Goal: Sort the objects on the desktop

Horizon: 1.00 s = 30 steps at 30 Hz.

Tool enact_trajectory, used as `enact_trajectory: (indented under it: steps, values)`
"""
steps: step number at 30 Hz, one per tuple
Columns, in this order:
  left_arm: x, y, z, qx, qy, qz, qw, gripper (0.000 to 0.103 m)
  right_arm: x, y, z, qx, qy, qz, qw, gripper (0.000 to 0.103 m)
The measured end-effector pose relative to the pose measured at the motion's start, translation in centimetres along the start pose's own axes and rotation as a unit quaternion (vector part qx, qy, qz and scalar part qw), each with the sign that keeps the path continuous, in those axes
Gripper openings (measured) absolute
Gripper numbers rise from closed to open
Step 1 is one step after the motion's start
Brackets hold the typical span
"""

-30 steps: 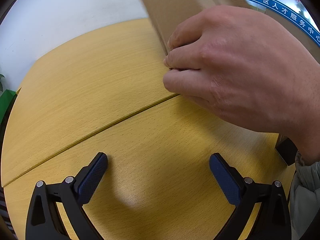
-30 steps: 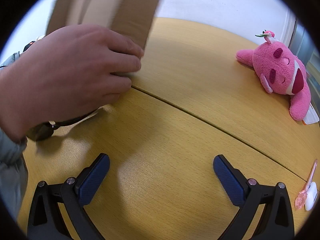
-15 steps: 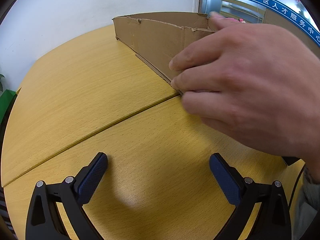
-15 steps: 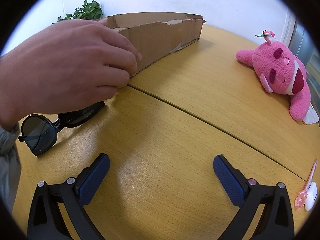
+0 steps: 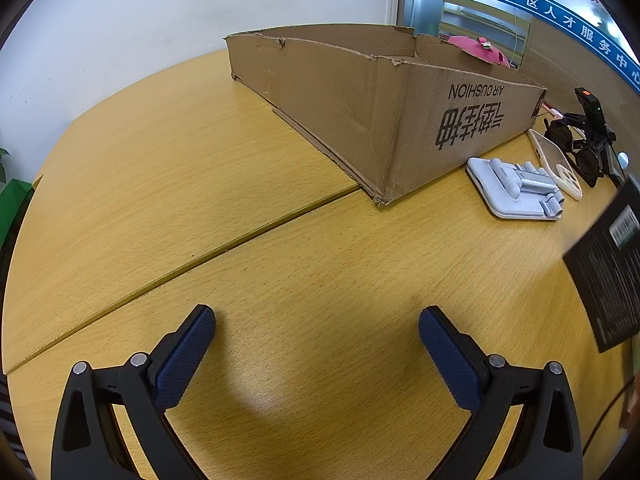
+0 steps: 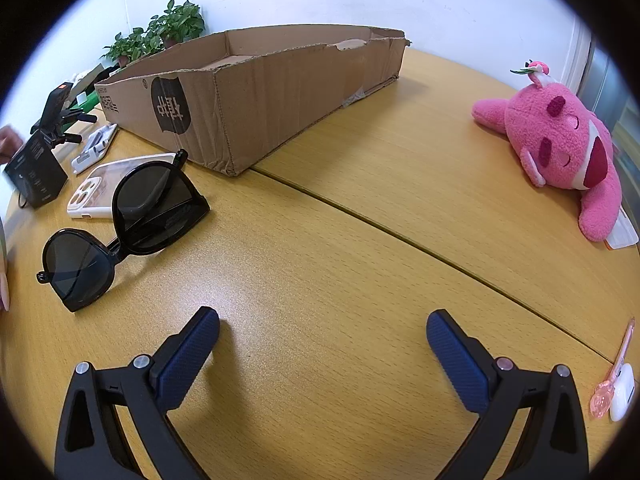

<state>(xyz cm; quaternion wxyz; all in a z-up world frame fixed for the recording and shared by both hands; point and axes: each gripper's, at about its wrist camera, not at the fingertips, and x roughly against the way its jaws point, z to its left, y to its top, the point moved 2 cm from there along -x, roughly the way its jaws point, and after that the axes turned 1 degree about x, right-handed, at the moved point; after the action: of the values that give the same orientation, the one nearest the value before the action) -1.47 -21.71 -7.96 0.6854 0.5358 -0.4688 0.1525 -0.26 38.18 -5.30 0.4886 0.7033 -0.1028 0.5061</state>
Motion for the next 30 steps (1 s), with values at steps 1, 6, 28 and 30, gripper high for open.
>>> enact_trajectory:
  steps: [1,6,28,30]
  values:
    - [0.02,-0.01,-0.03,0.0,0.0,0.0,1.0,0.103,-0.11,0.0,-0.04,0.0,0.0,0.0,1.0,0.103]
    - [-0.01,0.01,-0.06,0.0,0.0,0.0,1.0,0.103,-0.09,-0.01,-0.07,0.0,0.0,0.0,1.0,0.103]
    - [-0.09,0.03,-0.15,0.0,0.0,0.0,1.0,0.103,0.07,0.01,-0.22,0.001,0.001,0.0,1.0,0.103]
    - [-0.12,0.04,-0.12,0.0,0.0,0.0,1.0,0.103,-0.03,0.0,-0.27,0.001,0.001,0.0,1.0,0.103]
